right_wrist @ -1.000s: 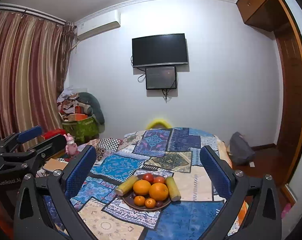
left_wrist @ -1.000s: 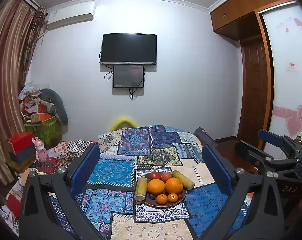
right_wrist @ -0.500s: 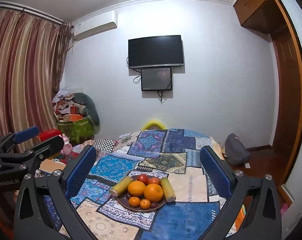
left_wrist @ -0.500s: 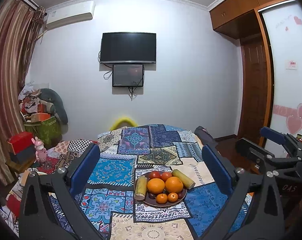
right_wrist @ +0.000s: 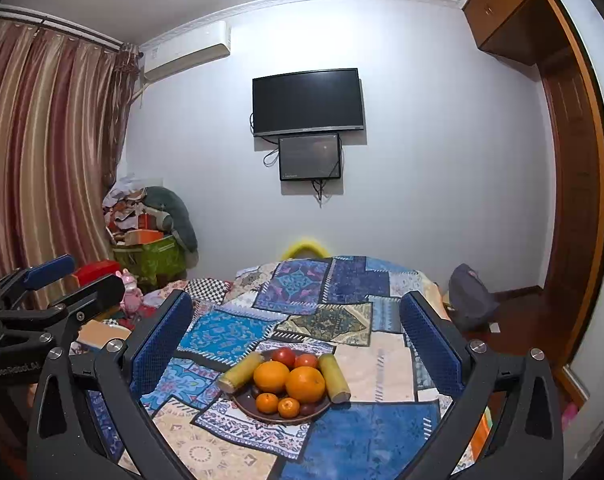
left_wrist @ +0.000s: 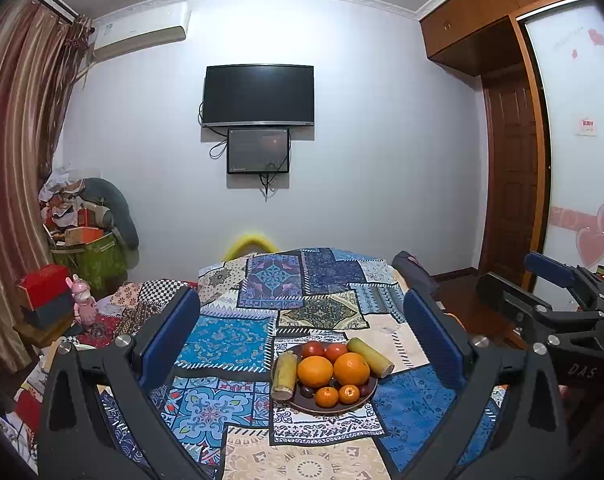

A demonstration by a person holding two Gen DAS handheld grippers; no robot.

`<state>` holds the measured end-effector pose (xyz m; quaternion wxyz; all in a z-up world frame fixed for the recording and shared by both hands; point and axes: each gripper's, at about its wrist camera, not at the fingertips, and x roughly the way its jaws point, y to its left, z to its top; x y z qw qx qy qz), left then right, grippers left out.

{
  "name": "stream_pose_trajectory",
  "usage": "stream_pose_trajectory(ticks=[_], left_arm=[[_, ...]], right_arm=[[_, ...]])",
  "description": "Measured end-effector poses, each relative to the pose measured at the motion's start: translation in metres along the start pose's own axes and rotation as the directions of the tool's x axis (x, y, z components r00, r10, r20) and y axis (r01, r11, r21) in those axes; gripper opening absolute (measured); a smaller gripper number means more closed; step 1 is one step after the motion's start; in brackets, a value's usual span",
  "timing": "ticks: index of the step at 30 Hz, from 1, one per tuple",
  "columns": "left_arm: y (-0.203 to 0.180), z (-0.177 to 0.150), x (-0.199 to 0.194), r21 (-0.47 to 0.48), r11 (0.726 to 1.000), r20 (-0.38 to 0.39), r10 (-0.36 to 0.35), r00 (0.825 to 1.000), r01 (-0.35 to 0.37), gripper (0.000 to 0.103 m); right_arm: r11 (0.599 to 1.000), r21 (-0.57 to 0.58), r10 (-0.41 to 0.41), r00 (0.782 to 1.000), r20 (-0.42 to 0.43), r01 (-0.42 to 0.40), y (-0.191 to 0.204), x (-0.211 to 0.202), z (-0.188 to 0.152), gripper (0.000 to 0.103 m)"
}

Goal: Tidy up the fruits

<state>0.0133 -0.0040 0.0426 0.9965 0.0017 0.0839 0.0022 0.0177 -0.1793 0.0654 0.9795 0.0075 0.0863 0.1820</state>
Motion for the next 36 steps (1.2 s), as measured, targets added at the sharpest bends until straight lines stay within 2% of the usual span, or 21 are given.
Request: stream_pose_trajectory(ticks=[22, 36], left_arm=[[-0.0025, -0.0020, 0.0052, -0.001, 0.999, -0.020, -0.033, 0.999, 0.033, 0.103], [0.0040, -0.0001, 0.0066, -0.033, 0.999, -0.028, -0.036, 0.999, 0.035, 0.103]], right_arm=[[1.000, 0.003, -0.011, 1.000, 0.008, 0.011, -0.0010, -0.0014, -0.0003, 0.103], [1.000, -0.001, -0.012, 1.000, 0.011, 0.012, 0.0004, -0.0021, 0.0008, 0.103]])
